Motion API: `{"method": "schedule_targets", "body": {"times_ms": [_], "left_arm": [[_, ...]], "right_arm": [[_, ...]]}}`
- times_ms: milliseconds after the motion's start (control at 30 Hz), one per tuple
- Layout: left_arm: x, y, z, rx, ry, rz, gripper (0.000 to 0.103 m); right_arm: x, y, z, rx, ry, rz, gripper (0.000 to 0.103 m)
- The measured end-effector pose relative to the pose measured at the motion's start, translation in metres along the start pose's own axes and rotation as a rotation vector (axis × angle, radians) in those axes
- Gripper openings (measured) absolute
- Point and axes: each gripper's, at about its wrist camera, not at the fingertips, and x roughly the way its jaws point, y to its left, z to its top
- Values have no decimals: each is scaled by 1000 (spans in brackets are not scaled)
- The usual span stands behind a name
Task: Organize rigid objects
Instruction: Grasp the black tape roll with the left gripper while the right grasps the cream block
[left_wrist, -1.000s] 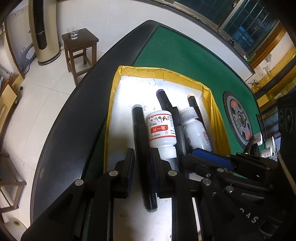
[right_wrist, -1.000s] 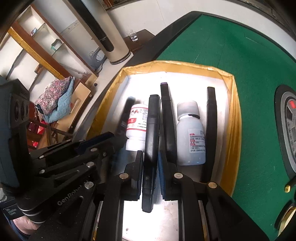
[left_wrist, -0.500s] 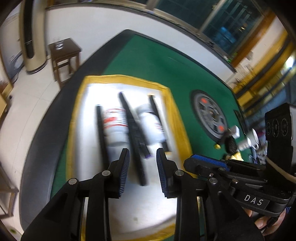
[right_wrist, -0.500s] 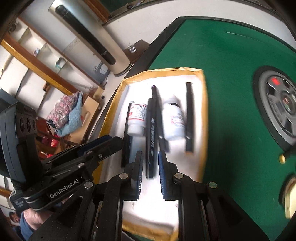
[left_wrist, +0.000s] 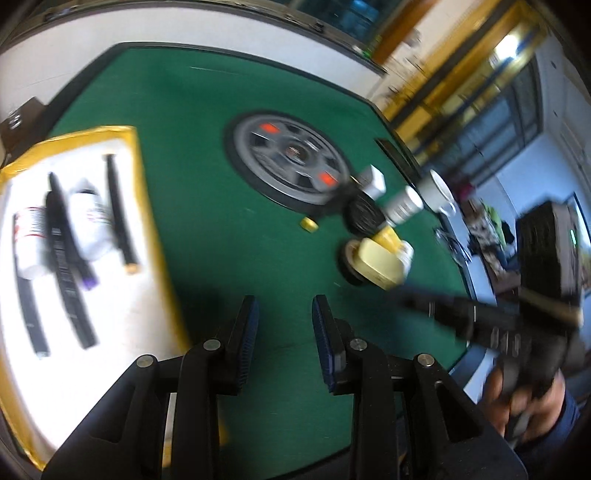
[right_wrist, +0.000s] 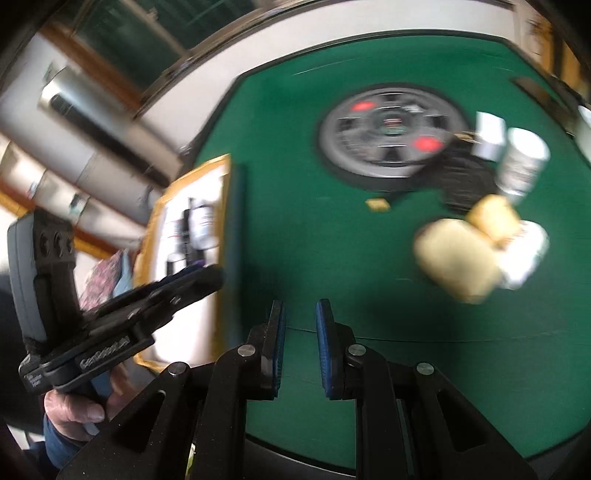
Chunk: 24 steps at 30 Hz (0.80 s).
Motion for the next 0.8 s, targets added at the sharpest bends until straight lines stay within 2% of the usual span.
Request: {"method": "schedule_targets", "body": {"times_ms": [33, 67, 100, 200, 300, 500, 600, 700, 800], "left_arm": [[2, -7, -2, 7, 1, 0, 27], [4, -13, -4, 8, 4, 1, 27], [5, -16, -6, 9, 10, 0, 27], [9, -26, -14, 16, 31, 22, 27], [8, -31, -24, -12, 32, 42, 27], [10, -34, -37, -50, 41, 69, 27], [11, -38, -40, -59, 40, 76, 27], [17, -42, -37, -58, 45, 78, 27], [26, -48, -32, -49, 56, 68, 27]], "right_arm": [[-5, -9, 4, -12, -10, -16, 21], [-6, -17, 8, -40, -8, -43, 37], [-7, -26, 15, -66, -11, -75, 43], [-5, -47, 28, -129, -2, -86, 48], [7, -58, 36, -167, 40, -52, 48], [32, -55, 46, -345, 114, -131, 48], [43, -55, 51, -357, 154, -91, 48], [51, -50, 46, -405, 180, -103, 48], [46, -51, 36, -423, 183, -104, 43]]}}
